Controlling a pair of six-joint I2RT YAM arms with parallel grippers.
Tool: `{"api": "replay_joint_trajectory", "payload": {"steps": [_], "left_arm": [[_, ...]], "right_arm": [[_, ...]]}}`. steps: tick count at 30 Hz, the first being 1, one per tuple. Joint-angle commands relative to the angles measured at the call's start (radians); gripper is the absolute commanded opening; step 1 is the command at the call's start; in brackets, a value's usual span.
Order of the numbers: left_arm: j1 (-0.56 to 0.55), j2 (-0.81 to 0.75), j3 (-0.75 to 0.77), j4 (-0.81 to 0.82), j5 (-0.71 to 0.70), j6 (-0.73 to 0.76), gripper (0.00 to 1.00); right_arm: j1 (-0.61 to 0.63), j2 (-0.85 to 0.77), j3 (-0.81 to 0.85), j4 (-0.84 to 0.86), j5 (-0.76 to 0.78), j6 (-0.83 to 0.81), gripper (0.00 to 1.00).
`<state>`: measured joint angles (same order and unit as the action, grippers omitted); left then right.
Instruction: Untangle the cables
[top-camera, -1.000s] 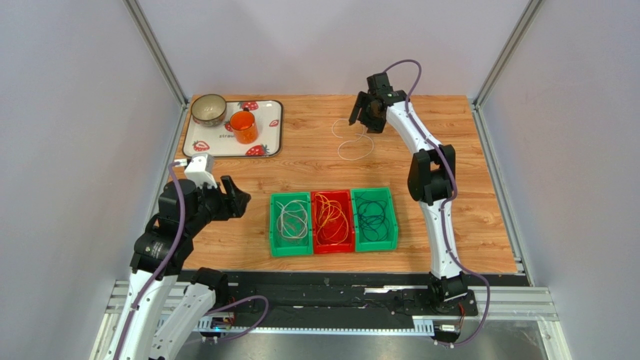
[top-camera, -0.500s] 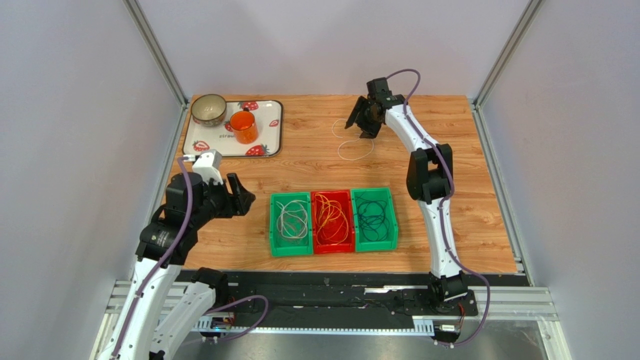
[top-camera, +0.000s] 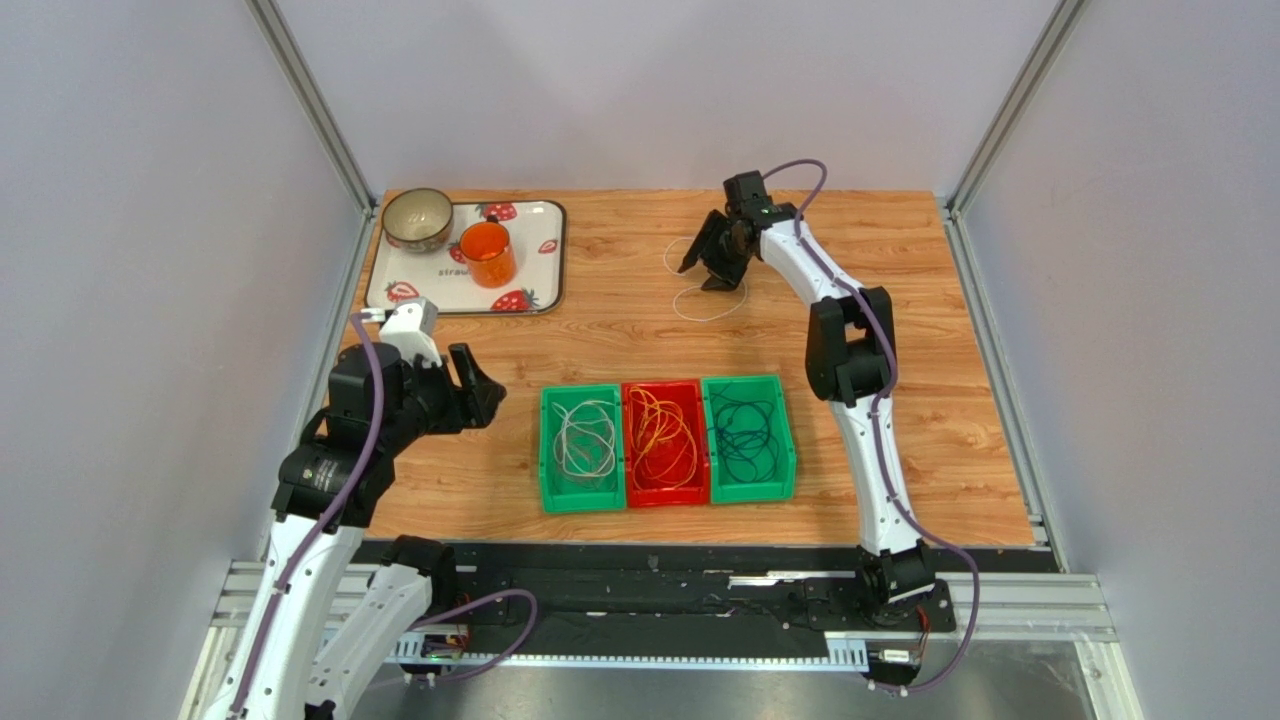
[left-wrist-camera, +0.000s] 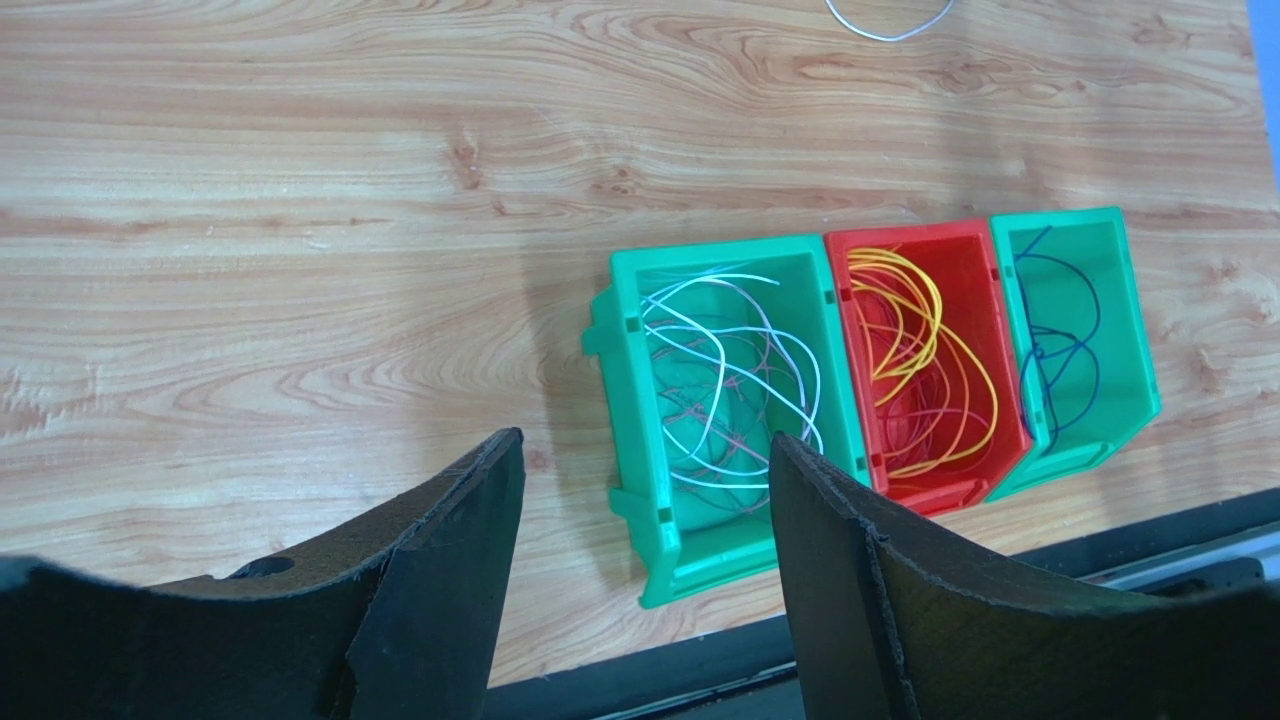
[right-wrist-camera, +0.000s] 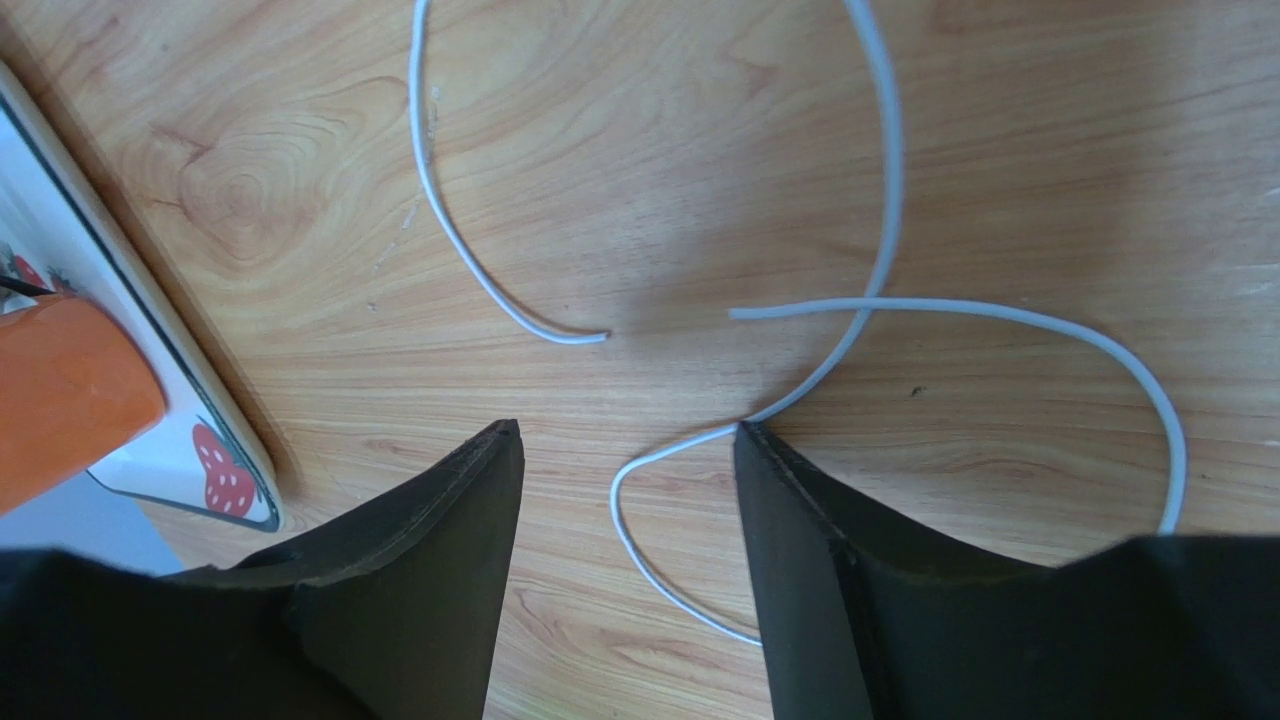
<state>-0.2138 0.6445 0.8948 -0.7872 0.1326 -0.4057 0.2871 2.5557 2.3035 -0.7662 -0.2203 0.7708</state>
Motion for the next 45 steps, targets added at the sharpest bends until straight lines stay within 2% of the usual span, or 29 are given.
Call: {"api": "replay_joint_trajectory", "payload": {"steps": [1, 4, 8, 15, 19, 24, 28, 34, 38, 45], "left_arm": [[0.01, 0.0, -0.004, 0.034, 0.015, 0.019, 0.69], [0.011, 0.001, -0.002, 0.032, 0.016, 0.018, 0.69], [0.013, -0.002, -0.002, 0.031, 0.015, 0.019, 0.68], [0.016, 0.006, -0.003, 0.034, 0.018, 0.019, 0.68], [0.022, 0.007, -0.004, 0.034, 0.024, 0.021, 0.68], [0.024, 0.009, -0.004, 0.031, 0.015, 0.021, 0.68], [0.027, 0.009, -0.002, 0.032, 0.013, 0.019, 0.68], [0.033, 0.018, -0.002, 0.031, 0.022, 0.021, 0.68], [0.036, 0.02, -0.003, 0.032, 0.024, 0.021, 0.68], [0.037, 0.018, -0.002, 0.032, 0.022, 0.021, 0.68]], "right_arm": [[0.009, 0.0, -0.019, 0.044, -0.024, 0.027, 0.56], [0.011, 0.006, -0.02, 0.048, -0.034, 0.035, 0.51], [0.011, -0.021, -0.026, 0.036, -0.048, 0.038, 0.51], [0.012, -0.156, -0.228, 0.074, -0.04, 0.019, 0.53], [0.012, -0.166, -0.253, 0.082, -0.066, 0.027, 0.53], [0.018, -0.189, -0.259, 0.1, -0.07, 0.044, 0.52], [0.018, -0.131, -0.198, 0.085, -0.071, 0.058, 0.53], [0.021, -0.071, -0.138, 0.067, -0.016, 0.067, 0.48], [0.024, -0.054, -0.141, 0.093, -0.027, 0.088, 0.39], [0.035, -0.064, -0.145, 0.09, -0.037, 0.094, 0.38]]}}
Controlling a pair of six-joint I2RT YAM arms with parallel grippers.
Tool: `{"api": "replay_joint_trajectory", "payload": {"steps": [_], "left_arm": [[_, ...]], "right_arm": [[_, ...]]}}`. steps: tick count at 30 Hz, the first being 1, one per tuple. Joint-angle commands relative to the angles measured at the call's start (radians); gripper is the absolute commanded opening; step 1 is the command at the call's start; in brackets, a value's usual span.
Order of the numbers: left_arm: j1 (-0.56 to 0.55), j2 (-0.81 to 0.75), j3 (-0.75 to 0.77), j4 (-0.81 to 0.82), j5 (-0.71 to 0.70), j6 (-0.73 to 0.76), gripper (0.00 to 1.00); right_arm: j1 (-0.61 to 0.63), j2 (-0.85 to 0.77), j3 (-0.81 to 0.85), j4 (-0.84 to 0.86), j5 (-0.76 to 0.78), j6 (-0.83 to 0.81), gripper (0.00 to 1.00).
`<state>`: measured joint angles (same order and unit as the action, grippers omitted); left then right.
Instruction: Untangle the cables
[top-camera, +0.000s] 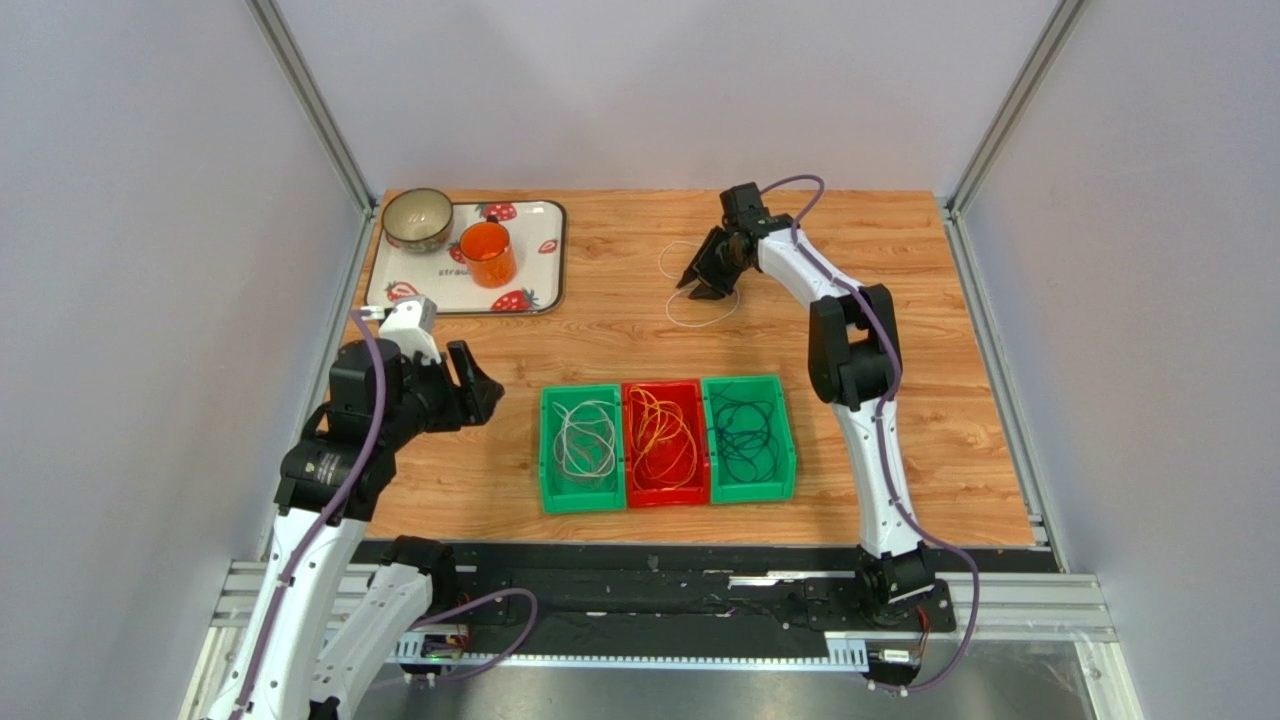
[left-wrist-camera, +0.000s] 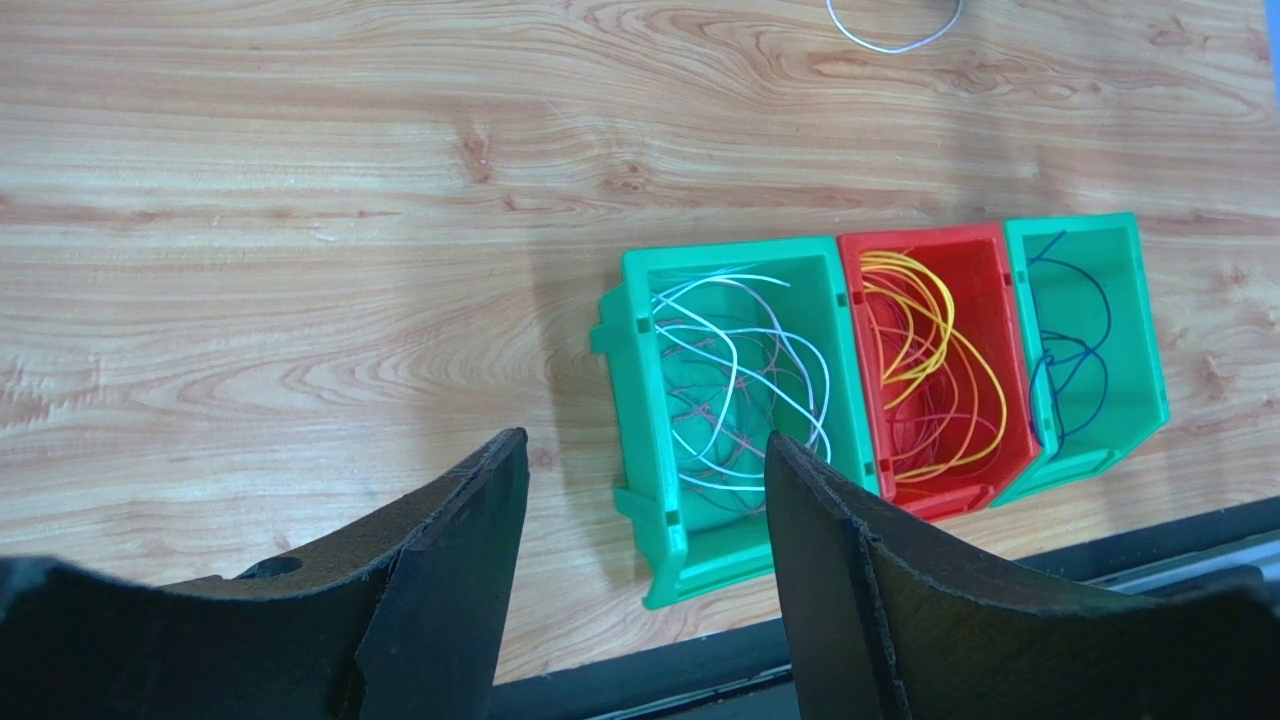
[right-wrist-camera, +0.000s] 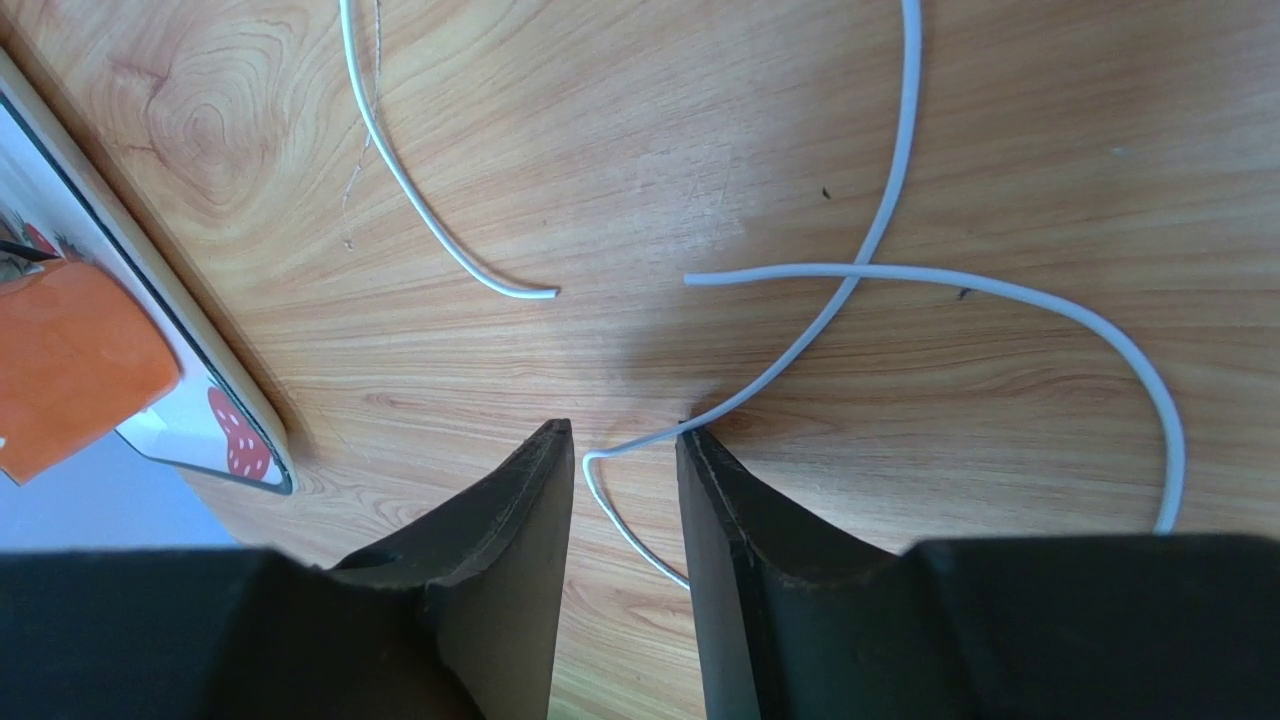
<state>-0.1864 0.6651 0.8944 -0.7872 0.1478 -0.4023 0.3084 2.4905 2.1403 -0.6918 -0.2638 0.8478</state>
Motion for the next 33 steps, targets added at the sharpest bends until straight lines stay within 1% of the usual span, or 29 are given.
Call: {"api": "replay_joint_trajectory", "payload": {"steps": [1, 5, 7, 8, 10, 11, 13, 14, 16, 17, 23, 26, 30, 33], "left_arm": [[0.01, -0.005, -0.002, 0.032, 0.009, 0.017, 0.68], [0.011, -0.004, -0.003, 0.034, 0.013, 0.017, 0.68], [0.013, -0.005, -0.003, 0.034, 0.013, 0.019, 0.68], [0.011, -0.005, -0.003, 0.034, 0.013, 0.019, 0.68], [0.011, -0.007, -0.003, 0.032, 0.015, 0.019, 0.67], [0.011, -0.009, -0.003, 0.034, 0.013, 0.019, 0.67], [0.011, -0.01, -0.003, 0.034, 0.013, 0.019, 0.67], [0.011, -0.01, -0.003, 0.034, 0.013, 0.019, 0.67], [0.011, -0.01, -0.003, 0.034, 0.015, 0.019, 0.67], [0.011, -0.01, -0.003, 0.036, 0.013, 0.019, 0.67], [0.013, -0.013, -0.003, 0.034, 0.016, 0.019, 0.67], [0.011, -0.015, -0.003, 0.032, 0.016, 0.019, 0.67], [0.011, -0.018, -0.005, 0.031, 0.019, 0.017, 0.67], [0.011, -0.019, -0.005, 0.032, 0.019, 0.016, 0.67]], "right_arm": [[0.015, -0.007, 0.001, 0.021, 0.006, 0.019, 0.38], [0.021, -0.005, -0.004, 0.043, 0.018, 0.03, 0.38], [0.023, 0.01, 0.009, 0.041, 0.028, 0.031, 0.36], [0.02, 0.014, 0.023, 0.041, 0.032, 0.031, 0.3], [0.02, 0.024, 0.033, 0.04, 0.04, 0.034, 0.25], [0.021, 0.031, 0.038, 0.038, 0.04, 0.036, 0.19], [0.02, 0.031, 0.049, 0.032, 0.054, 0.034, 0.14], [0.02, 0.03, 0.049, 0.032, 0.057, 0.034, 0.09], [0.02, 0.024, 0.046, 0.035, 0.061, 0.031, 0.02], [0.02, 0.022, 0.044, 0.035, 0.063, 0.028, 0.0], [0.02, -0.051, 0.004, 0.046, 0.057, -0.003, 0.0], [0.02, -0.128, -0.051, 0.075, 0.041, -0.015, 0.0], [0.023, -0.237, -0.135, 0.184, -0.032, -0.033, 0.0], [0.032, -0.318, -0.171, 0.221, -0.083, -0.067, 0.0]]}}
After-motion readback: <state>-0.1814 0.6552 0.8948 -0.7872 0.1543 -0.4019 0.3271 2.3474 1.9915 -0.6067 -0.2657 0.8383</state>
